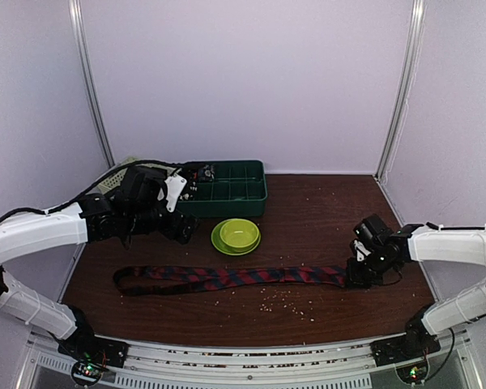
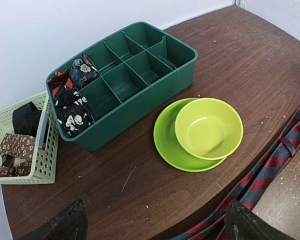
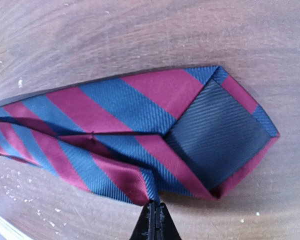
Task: Roll the ties
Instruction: Flatten out the tie at the center of the board, then move the tie to the center of the board, then adjust the tie at the center of the board, then move the tie to the center of the board, then adjust the tie at the center of the board.
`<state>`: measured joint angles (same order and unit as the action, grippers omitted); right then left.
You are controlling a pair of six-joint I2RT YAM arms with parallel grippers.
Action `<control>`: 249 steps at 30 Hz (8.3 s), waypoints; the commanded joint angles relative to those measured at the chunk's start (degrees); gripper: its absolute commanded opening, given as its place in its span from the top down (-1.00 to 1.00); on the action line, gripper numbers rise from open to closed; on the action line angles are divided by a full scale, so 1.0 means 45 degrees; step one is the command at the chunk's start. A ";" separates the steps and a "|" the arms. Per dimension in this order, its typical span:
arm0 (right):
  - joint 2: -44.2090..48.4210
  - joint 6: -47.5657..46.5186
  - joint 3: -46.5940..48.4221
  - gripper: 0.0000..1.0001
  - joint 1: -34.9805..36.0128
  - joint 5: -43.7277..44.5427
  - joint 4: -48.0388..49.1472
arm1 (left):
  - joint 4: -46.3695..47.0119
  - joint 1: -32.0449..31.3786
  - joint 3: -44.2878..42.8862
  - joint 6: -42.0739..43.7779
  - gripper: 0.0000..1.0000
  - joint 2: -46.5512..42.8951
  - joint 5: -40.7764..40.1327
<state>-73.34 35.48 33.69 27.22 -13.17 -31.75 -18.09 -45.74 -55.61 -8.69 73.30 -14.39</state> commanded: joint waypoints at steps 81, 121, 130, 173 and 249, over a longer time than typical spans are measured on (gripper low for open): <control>0.0232 -0.3173 0.3085 -0.08 -0.0553 -0.3374 0.0470 | -0.6099 0.1664 -0.0215 0.7321 -0.30 0.3056 0.7645; -0.0599 -0.3308 0.2519 0.00 -0.0014 -0.3810 0.1196 | -1.0130 0.3593 -0.5238 0.8986 1.00 0.7392 0.5099; -0.0315 -0.3467 0.2294 -0.03 -0.0014 -0.3467 0.0864 | -1.0410 0.4479 -0.5716 0.9249 0.98 0.8880 0.4511; -0.4942 -0.7328 0.8044 -0.63 0.5540 0.1792 -0.1449 | -0.2593 0.5429 -0.1615 0.2289 -0.96 -0.0654 0.2897; 0.3500 -1.0390 0.2895 -0.99 0.4128 0.3458 0.7707 | -0.3062 0.4316 0.0297 1.0410 -0.89 0.3986 0.5110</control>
<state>-61.63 -14.61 51.22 46.11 7.55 -12.75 -34.24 -26.37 -51.16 33.95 86.63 9.72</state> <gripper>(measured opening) 0.995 0.965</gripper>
